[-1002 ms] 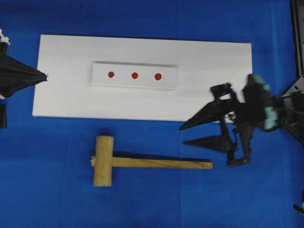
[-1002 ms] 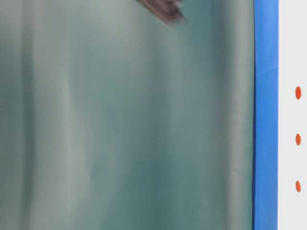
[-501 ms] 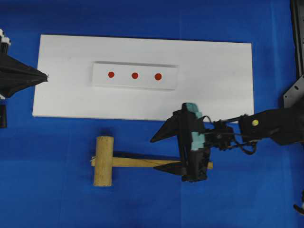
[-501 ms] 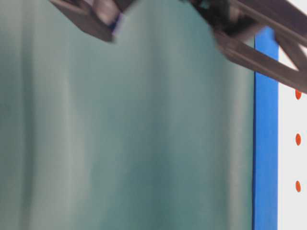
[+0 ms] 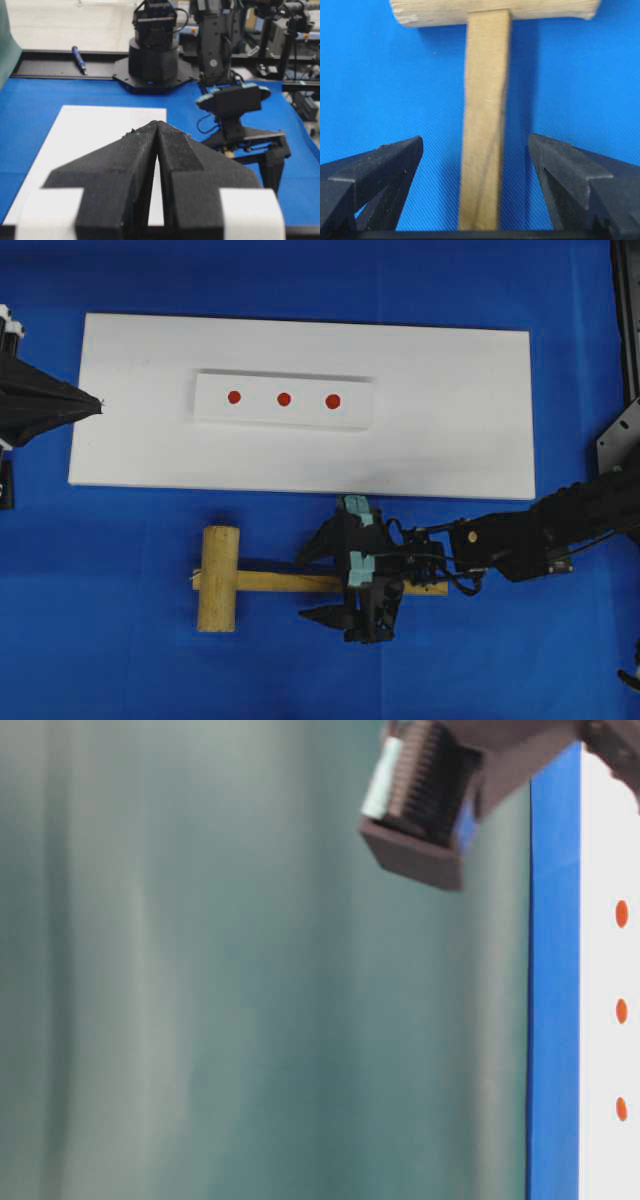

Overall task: Hit the mark with a hammer.
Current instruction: 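Close the right gripper on the mallet handle and lift it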

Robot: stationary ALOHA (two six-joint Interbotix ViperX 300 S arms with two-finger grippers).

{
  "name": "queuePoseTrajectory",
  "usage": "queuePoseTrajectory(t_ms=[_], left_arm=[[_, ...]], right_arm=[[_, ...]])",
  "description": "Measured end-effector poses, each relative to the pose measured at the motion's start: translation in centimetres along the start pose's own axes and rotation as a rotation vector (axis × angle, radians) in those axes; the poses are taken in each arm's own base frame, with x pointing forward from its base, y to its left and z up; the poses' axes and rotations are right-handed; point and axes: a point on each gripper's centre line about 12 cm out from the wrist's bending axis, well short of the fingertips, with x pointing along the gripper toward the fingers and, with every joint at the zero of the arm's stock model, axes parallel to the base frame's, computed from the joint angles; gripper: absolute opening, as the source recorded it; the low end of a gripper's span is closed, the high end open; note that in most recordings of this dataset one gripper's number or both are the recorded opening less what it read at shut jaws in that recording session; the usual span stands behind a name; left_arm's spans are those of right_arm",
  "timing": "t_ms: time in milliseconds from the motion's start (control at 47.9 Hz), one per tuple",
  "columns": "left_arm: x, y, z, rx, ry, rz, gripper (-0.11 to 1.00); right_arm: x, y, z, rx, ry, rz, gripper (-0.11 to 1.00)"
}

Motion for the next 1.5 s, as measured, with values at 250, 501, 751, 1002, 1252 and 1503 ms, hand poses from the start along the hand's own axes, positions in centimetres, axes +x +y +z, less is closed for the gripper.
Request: queuePoseTrajectory(t_ms=[250,501,751,1002,1252,1503], left_arm=[[0.0,0.0,-0.2,0.000,0.006,0.002,0.00],[-0.1,0.0,-0.3,-0.001,0.015,0.002,0.00],[-0.1,0.0,-0.3,-0.003,0.017,0.002,0.00],[-0.1,0.0,-0.3,-0.001,0.015,0.002,0.00],[-0.2,0.0,-0.3,-0.002,0.018,0.002,0.00],[-0.2,0.0,-0.4,-0.014,0.021,0.002,0.00]], right_arm=[[0.5,0.1,-0.1,-0.001,0.000,-0.001,0.85],[0.5,0.0,-0.2,-0.018,0.003,-0.002,0.32],[0.5,0.0,-0.1,-0.016,0.004,-0.005,0.10],[-1.2,1.0,2.2,-0.023,-0.016,0.016,0.10],[-4.6,1.8,6.3,-0.070,-0.060,0.034,0.10],[-8.5,3.4,9.3,-0.109,-0.092,0.073,0.10]])
